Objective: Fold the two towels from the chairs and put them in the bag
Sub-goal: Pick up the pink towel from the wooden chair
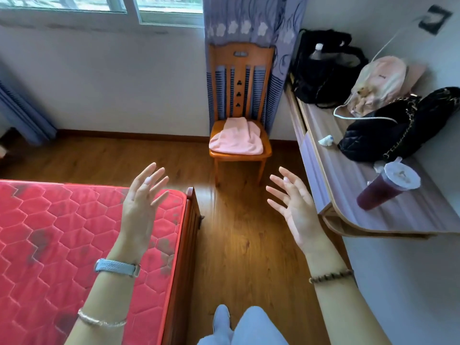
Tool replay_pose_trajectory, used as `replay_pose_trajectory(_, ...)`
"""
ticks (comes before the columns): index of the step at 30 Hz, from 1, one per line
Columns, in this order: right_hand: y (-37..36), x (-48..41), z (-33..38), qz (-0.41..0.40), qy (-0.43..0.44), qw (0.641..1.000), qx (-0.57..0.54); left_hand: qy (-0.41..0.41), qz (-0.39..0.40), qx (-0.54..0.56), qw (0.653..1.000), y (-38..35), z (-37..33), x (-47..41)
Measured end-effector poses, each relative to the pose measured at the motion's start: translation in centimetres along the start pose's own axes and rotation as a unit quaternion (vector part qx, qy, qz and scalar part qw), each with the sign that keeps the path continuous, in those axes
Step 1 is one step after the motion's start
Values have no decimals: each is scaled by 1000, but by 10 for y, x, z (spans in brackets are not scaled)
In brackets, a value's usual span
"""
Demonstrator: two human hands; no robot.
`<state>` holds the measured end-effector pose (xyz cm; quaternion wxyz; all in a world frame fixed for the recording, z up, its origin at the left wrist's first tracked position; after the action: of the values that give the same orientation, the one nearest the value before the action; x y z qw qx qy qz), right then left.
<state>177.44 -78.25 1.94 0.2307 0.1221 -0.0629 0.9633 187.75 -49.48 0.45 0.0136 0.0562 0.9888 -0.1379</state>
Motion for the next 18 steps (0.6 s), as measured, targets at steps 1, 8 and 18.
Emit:
replay_pose_trajectory(1, -1, -10, 2, -4, 0, 1000, -1, 1, 2, -2, 1000, -2, 2, -11)
replay_pose_trajectory(8, 1, -88, 15, -16, -10, 1000, -13, 19, 9, -9, 1000, -28, 22, -87)
replay_pose_trajectory(18, 2, -233, 42, -24, -27, 999, -19, 38, 3, -38, 999, -78, 50, -211)
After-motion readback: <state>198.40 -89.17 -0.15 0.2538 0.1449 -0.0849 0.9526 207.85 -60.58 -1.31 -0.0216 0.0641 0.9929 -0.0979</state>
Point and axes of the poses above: each hand's wrist, its own x-axis away from the middle knuckle, its own y-axis out of the back of the hand, z = x × y, the point moved 1 cm from there along -x, towards the middle knuckle, and after that the axes turned 5 degrees about -y, right-handed, at the moved point
